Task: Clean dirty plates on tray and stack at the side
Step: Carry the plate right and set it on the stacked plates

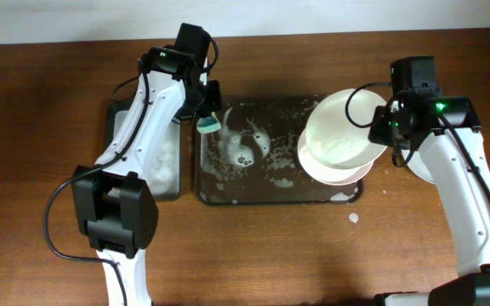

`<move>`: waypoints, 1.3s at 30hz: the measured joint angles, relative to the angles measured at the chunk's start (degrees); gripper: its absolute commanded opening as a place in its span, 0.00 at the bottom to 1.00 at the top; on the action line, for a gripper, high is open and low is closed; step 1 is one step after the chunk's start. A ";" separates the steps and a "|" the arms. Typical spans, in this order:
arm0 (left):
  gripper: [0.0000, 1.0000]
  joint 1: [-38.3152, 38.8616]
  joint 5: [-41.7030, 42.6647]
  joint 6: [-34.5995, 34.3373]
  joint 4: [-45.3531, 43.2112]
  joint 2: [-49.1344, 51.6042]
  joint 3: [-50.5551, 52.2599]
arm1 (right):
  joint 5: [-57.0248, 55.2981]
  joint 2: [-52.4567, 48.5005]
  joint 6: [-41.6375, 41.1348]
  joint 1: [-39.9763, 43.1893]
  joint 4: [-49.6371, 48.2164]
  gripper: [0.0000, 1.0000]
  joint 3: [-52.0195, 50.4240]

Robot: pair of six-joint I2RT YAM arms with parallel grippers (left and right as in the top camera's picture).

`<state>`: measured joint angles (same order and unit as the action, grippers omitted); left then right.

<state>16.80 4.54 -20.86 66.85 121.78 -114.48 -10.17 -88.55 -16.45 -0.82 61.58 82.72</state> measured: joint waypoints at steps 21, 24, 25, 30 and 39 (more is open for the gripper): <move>0.00 0.00 0.00 0.02 0.00 0.00 0.00 | 7.21 -7.87 -6.21 37.44 -10.86 0.04 0.00; 0.00 0.00 0.00 0.02 -0.02 0.00 0.00 | 6.45 -11.15 -7.26 38.16 -11.69 0.04 0.00; 0.01 0.00 0.00 0.02 -0.04 0.00 0.00 | 6.16 -12.07 -7.56 38.21 -12.26 0.04 -0.02; 0.00 0.00 0.00 0.02 -0.42 0.00 0.00 | 5.77 -16.52 -8.31 38.23 -13.49 0.04 -0.02; 0.00 0.00 0.00 0.02 -0.63 0.00 0.00 | 5.29 -21.38 -8.92 38.23 -13.51 0.20 -0.02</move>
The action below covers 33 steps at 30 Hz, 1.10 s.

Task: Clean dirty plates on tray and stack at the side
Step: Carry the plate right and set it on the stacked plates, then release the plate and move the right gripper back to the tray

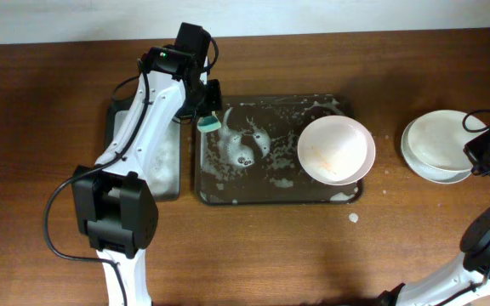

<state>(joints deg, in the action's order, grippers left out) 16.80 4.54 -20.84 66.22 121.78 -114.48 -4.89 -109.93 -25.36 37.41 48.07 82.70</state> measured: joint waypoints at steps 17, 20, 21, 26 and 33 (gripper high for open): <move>0.01 0.00 0.00 0.00 0.00 0.00 0.00 | 6.27 2.45 8.48 -6.95 6.73 0.53 2.51; 0.00 0.00 0.00 0.00 0.00 0.00 0.00 | 8.07 5.60 11.85 -13.79 4.96 0.54 3.91; 0.00 0.00 0.00 0.00 0.00 0.00 0.00 | 8.52 5.95 12.70 -15.54 4.57 0.54 4.22; 0.00 0.00 0.00 0.00 0.04 0.00 0.00 | 9.51 4.50 18.32 -24.65 3.72 0.57 4.61; 0.01 0.00 0.00 0.00 0.24 0.00 0.00 | 12.20 -3.17 25.22 -26.05 1.88 0.56 4.57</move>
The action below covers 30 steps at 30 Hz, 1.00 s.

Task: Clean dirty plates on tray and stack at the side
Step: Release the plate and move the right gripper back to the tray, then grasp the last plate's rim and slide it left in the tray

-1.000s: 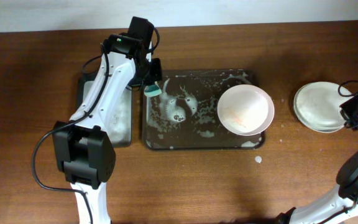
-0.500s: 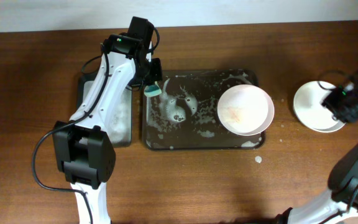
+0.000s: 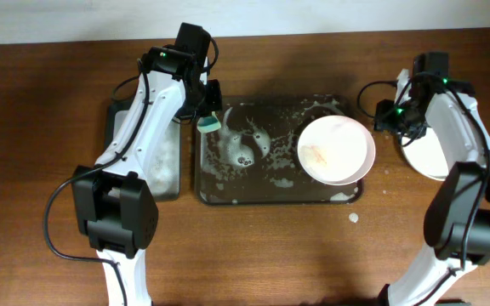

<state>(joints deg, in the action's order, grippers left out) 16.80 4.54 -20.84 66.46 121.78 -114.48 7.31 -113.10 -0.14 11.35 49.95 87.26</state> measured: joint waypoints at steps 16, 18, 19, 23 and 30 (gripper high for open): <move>0.00 0.00 0.00 0.00 0.00 0.00 0.00 | 7.93 -5.01 6.84 0.00 -0.04 0.34 0.00; 0.00 0.00 0.00 0.00 0.00 0.00 0.00 | 8.02 -5.18 6.84 0.00 -0.07 0.32 -0.13; 0.00 0.00 0.00 0.00 0.00 0.00 0.00 | 8.02 -5.18 6.91 0.00 -0.07 0.28 -0.28; 0.01 0.00 0.00 0.00 0.00 0.00 0.00 | 8.04 -5.27 7.50 0.00 -0.11 0.17 -0.61; 0.00 0.00 0.00 0.00 0.00 0.00 0.00 | 8.70 -5.27 7.06 0.00 0.35 0.04 -0.72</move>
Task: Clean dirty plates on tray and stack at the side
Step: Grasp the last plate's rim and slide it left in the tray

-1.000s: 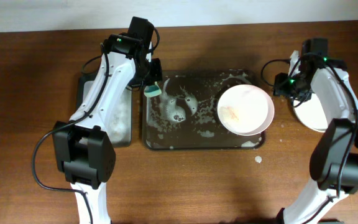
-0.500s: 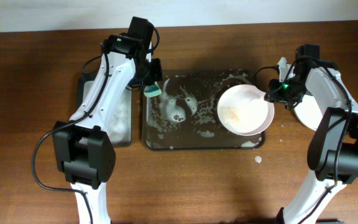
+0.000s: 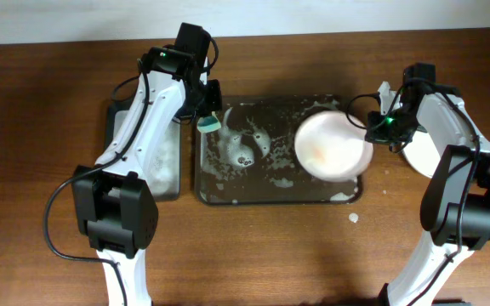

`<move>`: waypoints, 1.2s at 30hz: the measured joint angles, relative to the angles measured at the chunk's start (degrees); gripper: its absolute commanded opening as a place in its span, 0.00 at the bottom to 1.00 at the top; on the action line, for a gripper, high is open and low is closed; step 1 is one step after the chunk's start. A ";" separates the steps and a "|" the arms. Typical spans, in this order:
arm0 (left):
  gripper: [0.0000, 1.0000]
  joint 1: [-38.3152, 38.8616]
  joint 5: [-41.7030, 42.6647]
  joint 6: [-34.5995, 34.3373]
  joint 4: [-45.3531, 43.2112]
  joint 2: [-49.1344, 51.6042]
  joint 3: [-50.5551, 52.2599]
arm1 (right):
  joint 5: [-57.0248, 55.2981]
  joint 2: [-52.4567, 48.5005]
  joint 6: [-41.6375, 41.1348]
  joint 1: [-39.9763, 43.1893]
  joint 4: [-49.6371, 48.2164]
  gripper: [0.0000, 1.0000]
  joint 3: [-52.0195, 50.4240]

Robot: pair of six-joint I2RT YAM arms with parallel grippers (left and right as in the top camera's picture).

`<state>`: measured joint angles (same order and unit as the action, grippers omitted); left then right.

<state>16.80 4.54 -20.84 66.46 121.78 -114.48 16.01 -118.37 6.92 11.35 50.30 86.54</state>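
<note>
A dark tray smeared with foam holds one white dirty plate with an orange stain at its right end. My right gripper sits at that plate's right rim and looks shut on it. Right of the tray lies a stack of white plates, mostly hidden under my right arm. My left gripper is shut on a teal and white sponge over the tray's far left corner.
A grey basin with suds stands left of the tray, under my left arm. A small blob of foam lies on the wooden table in front of the tray's right corner.
My right gripper has moved left from the gap between the stack and the tray onto the dirty plate's right rim. The plate has shifted slightly left and back. The left arm is unchanged.
My right gripper first held a white plate above the dirty plate at the tray's right end. Then that plate lay on the stack at the right with the gripper beyond it. It came back toward the tray and now grips the stained plate's rim.
</note>
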 measured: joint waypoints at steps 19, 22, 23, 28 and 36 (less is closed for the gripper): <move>0.01 0.00 0.00 0.00 0.00 0.00 0.00 | 0.33 6.34 -20.13 -9.73 -0.52 0.04 -0.57; 0.00 0.00 0.00 0.00 -0.02 0.00 0.00 | -2.54 6.34 -27.43 -14.88 -2.91 0.04 -2.40; 0.01 0.00 0.00 0.00 0.00 0.00 0.00 | -3.74 6.34 -30.10 -16.63 -3.72 0.04 -3.39; 0.01 0.00 0.00 0.00 -0.02 0.00 0.00 | -5.99 6.34 -36.13 -21.59 -7.98 0.04 -7.65; 0.01 1.60 -0.02 0.00 -0.46 0.00 0.00 | -6.51 6.60 -41.07 -24.85 -19.63 0.04 -16.59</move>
<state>18.39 4.51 -20.84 66.00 121.78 -114.48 9.50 -111.77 -34.15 -13.50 30.68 69.95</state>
